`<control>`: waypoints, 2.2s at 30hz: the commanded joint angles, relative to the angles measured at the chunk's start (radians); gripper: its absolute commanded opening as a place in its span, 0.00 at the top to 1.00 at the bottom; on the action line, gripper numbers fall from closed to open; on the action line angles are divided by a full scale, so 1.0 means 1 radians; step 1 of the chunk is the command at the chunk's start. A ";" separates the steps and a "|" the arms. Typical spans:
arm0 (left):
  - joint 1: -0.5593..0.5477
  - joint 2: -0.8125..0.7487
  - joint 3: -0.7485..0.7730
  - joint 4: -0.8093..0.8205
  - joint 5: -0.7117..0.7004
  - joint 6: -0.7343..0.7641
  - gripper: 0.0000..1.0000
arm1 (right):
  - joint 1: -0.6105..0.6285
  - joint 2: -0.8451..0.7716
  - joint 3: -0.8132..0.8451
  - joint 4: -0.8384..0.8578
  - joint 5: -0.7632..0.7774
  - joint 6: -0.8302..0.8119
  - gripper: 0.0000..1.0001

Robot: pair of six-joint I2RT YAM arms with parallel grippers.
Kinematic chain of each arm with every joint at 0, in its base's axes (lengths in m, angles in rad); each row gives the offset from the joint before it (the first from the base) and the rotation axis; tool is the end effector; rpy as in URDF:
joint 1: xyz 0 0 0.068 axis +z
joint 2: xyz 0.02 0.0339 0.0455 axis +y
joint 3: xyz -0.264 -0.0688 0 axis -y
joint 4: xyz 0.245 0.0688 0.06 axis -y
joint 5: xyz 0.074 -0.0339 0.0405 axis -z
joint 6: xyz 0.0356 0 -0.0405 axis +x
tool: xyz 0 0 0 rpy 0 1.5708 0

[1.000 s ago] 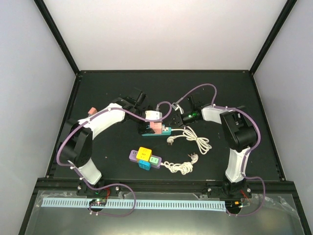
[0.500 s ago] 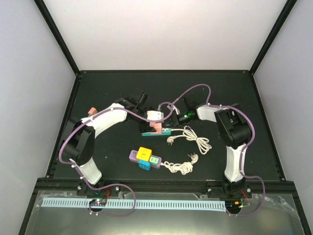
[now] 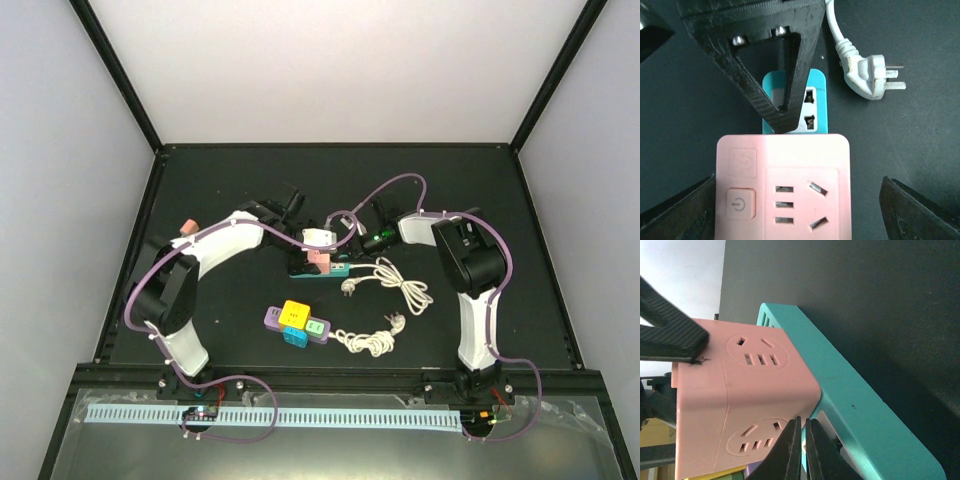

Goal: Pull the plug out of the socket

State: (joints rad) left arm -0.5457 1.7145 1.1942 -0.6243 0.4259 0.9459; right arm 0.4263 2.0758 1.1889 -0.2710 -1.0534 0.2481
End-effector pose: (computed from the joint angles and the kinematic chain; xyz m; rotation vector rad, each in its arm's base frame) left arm 0.2866 -0.1912 0.2081 1.8604 1.8340 -0.4408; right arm 0.3385 0.1877 0.1086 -0.5574 2.6114 1.6382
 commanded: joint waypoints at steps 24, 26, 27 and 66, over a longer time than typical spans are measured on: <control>-0.009 0.026 0.119 -0.098 0.009 -0.008 0.48 | 0.008 0.044 0.026 -0.077 0.143 -0.081 0.92; -0.009 0.023 0.134 -0.109 0.016 -0.013 0.50 | 0.009 0.048 0.030 -0.087 0.162 -0.093 0.92; -0.009 0.026 0.142 -0.116 0.018 -0.015 0.52 | 0.009 0.049 0.031 -0.091 0.173 -0.098 0.92; -0.007 -0.027 0.024 -0.041 -0.008 -0.010 0.58 | 0.065 -0.033 0.012 -0.099 -0.011 0.000 0.91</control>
State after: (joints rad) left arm -0.5457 1.7332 1.2182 -0.6991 0.3985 0.9340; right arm 0.4740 2.0052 1.1862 -0.3813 -1.0576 0.2119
